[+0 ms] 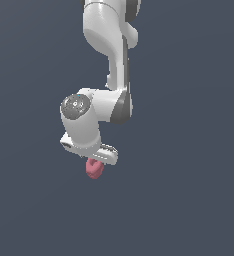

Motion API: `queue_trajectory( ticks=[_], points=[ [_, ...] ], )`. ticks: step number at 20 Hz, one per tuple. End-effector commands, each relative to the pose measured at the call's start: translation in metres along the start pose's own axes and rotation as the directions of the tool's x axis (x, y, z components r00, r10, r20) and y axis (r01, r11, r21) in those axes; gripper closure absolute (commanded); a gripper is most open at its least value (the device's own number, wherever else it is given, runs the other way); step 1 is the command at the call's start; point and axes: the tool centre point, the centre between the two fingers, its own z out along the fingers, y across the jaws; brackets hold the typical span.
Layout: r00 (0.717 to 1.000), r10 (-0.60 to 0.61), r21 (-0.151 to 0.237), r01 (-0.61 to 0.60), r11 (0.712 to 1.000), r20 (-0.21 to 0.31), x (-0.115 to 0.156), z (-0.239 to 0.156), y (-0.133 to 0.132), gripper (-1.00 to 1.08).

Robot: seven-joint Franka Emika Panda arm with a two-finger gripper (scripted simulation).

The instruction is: Pick up the object and move it to a goal position.

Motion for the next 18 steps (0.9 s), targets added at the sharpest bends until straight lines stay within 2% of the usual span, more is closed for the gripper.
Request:
queue_trajectory(
  ticks=[1, 5, 13, 18],
  points=[
    [1.0, 0.005, 0.0, -0.005, 1.0, -0.001, 0.002, 0.0, 0.001, -0.92],
    [1.0, 0.002, 0.0, -0.002, 1.0, 0.0, 0.001, 0.004, 0.0, -0.92],
    [1.0, 0.005, 0.0, -0.005, 1.0, -0.001, 0.0, 0.044, 0.001, -0.92],
    [1.0, 0.005, 0.0, -0.005, 1.0, -0.001, 0.001, 0.051, 0.001, -0.92]
  ],
)
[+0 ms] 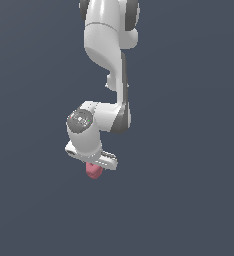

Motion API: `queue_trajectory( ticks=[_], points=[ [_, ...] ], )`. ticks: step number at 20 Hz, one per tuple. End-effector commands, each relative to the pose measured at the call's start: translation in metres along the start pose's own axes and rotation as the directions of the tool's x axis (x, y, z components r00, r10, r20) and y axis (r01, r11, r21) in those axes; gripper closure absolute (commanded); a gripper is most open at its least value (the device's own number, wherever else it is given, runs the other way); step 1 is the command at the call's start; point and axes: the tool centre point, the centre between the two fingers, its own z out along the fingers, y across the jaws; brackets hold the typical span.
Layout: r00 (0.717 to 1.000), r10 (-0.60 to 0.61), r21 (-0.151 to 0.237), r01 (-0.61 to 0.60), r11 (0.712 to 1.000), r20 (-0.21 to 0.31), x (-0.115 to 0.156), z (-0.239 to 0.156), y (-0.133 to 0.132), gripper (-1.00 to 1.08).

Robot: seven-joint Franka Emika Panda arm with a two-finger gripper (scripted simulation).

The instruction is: Pick up the object and move it to a goal position.

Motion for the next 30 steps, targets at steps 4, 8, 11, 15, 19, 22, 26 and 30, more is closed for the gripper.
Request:
queue_trajectory(
  ticks=[4, 8, 11, 15, 19, 22, 26, 30],
  points=[
    [1.0, 0.0, 0.0, 0.0, 1.0, -0.002, 0.002, -0.001, 0.0, 1.08],
    [1.0, 0.0, 0.0, 0.0, 1.0, -0.002, 0.002, -0.001, 0.0, 1.08],
    [1.0, 0.0, 0.0, 0.0, 1.0, -0.002, 0.002, -0.001, 0.0, 1.08],
    [1.0, 0.0, 0.0, 0.0, 1.0, -0.002, 0.002, -0.002, 0.0, 1.08],
    [1.0, 0.0, 0.0, 0.0, 1.0, -0.002, 0.006, -0.011, 0.004, 1.08],
    [1.0, 0.0, 0.0, 0.0, 1.0, -0.002, 0.011, -0.024, 0.009, 1.08],
    [1.0, 0.0, 0.0, 0.0, 1.0, -0.002, 0.02, -0.047, 0.018, 1.08],
    [1.0, 0.0, 0.0, 0.0, 1.0, -0.002, 0.032, -0.076, 0.029, 1.08]
  ],
)
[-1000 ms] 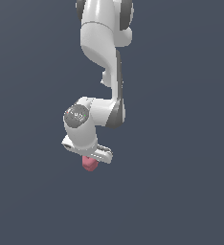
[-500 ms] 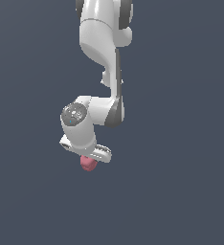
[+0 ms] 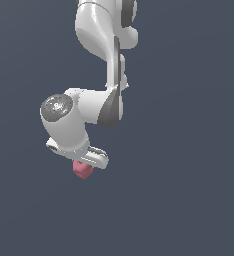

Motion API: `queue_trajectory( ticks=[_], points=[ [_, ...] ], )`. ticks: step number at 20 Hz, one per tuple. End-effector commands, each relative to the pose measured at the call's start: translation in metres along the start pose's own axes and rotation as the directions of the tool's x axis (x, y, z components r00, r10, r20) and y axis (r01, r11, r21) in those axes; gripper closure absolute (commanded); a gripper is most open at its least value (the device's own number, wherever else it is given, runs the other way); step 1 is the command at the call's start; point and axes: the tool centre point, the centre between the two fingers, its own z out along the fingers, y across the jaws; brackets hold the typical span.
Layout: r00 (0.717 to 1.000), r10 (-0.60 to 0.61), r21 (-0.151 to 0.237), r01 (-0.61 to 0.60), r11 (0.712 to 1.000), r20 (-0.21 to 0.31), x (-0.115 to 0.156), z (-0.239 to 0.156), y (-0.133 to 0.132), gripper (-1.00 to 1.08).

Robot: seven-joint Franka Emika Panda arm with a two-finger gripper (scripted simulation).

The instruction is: Pick up the object and move it to a goal position.

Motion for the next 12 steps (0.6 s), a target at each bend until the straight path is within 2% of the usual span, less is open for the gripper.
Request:
queue_trajectory(
  ticks=[1, 12],
  points=[
    [1.0, 0.0, 0.0, 0.0, 1.0, -0.001, 0.008, -0.019, 0.007, 1.08],
    [1.0, 0.0, 0.0, 0.0, 1.0, -0.001, 0.042, -0.096, 0.037, 1.08]
  ],
)
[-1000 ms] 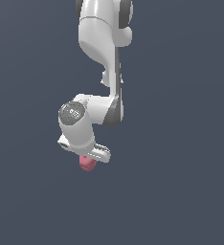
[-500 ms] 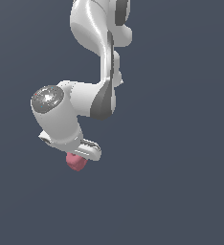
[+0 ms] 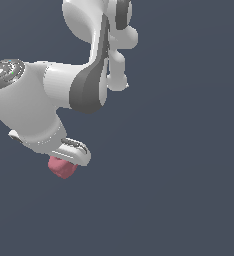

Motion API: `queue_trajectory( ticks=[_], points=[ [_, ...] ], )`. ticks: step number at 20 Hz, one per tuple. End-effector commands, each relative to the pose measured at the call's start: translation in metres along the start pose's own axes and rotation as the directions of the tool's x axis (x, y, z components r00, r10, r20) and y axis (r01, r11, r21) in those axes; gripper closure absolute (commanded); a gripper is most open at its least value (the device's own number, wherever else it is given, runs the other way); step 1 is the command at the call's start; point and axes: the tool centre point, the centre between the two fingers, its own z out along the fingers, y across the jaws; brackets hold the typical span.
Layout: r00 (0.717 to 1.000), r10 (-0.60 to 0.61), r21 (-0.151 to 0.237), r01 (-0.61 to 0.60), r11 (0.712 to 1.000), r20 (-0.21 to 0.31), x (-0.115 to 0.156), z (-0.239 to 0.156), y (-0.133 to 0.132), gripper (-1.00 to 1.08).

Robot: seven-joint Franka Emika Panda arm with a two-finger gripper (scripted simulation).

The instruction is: Pick up the object and move it to a goal position.

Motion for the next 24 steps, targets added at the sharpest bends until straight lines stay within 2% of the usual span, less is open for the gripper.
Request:
queue_trajectory(
  ticks=[1, 11, 24],
  points=[
    [1.0, -0.001, 0.0, 0.001, 1.0, 0.001, 0.006, -0.014, 0.005, 1.08],
    [1.0, -0.001, 0.0, 0.001, 1.0, 0.001, 0.023, -0.048, 0.018, 1.08],
    [1.0, -0.001, 0.0, 0.001, 1.0, 0.001, 0.029, -0.057, 0.021, 1.08]
  ],
)
